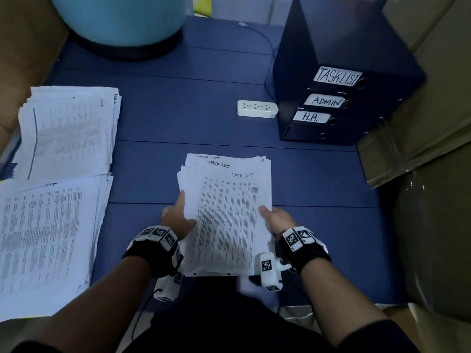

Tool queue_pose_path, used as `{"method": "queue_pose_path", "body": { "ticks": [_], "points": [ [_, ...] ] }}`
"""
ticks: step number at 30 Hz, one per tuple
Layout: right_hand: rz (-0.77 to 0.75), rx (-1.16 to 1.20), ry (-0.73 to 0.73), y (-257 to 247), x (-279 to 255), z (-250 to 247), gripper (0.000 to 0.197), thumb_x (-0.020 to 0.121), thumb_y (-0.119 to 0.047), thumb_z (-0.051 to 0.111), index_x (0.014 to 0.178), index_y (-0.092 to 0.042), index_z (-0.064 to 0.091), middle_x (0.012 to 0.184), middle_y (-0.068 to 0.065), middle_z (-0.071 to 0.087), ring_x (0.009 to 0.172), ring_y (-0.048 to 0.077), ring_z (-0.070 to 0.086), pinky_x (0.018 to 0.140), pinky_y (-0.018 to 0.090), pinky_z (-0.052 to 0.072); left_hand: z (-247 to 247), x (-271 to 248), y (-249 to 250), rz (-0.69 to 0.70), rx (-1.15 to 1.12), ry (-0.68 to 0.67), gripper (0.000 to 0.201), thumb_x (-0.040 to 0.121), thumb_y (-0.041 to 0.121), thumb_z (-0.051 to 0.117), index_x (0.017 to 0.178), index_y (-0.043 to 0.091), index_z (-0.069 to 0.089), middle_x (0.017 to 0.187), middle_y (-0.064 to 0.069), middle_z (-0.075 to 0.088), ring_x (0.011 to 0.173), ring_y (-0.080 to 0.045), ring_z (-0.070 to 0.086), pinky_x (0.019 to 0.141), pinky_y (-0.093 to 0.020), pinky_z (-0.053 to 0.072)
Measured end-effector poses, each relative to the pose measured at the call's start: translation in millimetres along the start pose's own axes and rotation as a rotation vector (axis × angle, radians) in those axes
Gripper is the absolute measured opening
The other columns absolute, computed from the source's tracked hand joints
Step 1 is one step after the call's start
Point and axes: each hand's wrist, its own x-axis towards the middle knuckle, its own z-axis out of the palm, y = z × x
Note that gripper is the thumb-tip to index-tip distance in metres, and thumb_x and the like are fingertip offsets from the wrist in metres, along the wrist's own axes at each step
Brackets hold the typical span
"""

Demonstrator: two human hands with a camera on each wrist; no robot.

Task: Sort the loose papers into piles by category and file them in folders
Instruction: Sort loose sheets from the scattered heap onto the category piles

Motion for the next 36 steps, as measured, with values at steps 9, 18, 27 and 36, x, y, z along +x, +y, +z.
{"method": "queue_pose_path", "body": {
  "ticks": [9,18,27,36],
  "points": [
    [-0.184,-0.067,-0.221,22.4,0.5,3.6,0.038,0.092,-0.019,0.064,0.129,-0.022,0.059,0.127,-0.004,0.064,0.117,0.019,0.06,0.108,0.042,0.042,13.9,-23.6,-11.8,0.014,-0.057,0.036,0.085,0.085,0.003,0.051,0.154,0.023,0.006,0.141,-0.01,0.048,0.106,-0.029,0.056,0.079,-0.027,0.04],
    [-0.511,0.059,-0.203,-16.3,-79.8,-3.5,0.026,0.088,-0.015,0.065,0.111,-0.026,0.065,0.112,-0.004,0.072,0.107,0.017,0.067,0.097,0.04,0.05,-28.4,-34.4,-22.2,-0.002,-0.809,-0.099,0.125,0.065,0.021,0.088,0.152,0.033,-0.001,0.155,-0.019,0.021,0.138,-0.034,0.034,0.105,-0.054,0.039],
    [-0.797,0.323,-0.258,-66.2,-169.9,-17.6,0.021,0.083,0.01,0.058,0.097,-0.004,0.064,0.08,-0.003,0.075,0.072,0.006,0.068,0.062,0.019,0.053,-125.0,-85.2,39.7,0.504,-1.017,-0.262,0.118,0.039,0.031,0.096,0.139,0.022,0.036,0.116,-0.006,0.064,0.09,-0.012,0.067,0.064,-0.021,0.053],
    [-0.787,0.389,-0.006,-48.3,-162.3,-0.8,0.021,0.076,-0.014,0.079,0.096,-0.016,0.071,0.091,0.0,0.076,0.083,0.015,0.07,0.077,0.037,0.056,-160.8,-115.3,43.1,0.616,-0.836,0.001,0.059,0.069,0.009,0.081,0.121,-0.001,0.057,0.113,-0.011,0.068,0.107,-0.022,0.065,0.094,-0.04,0.051]
  ]
}}
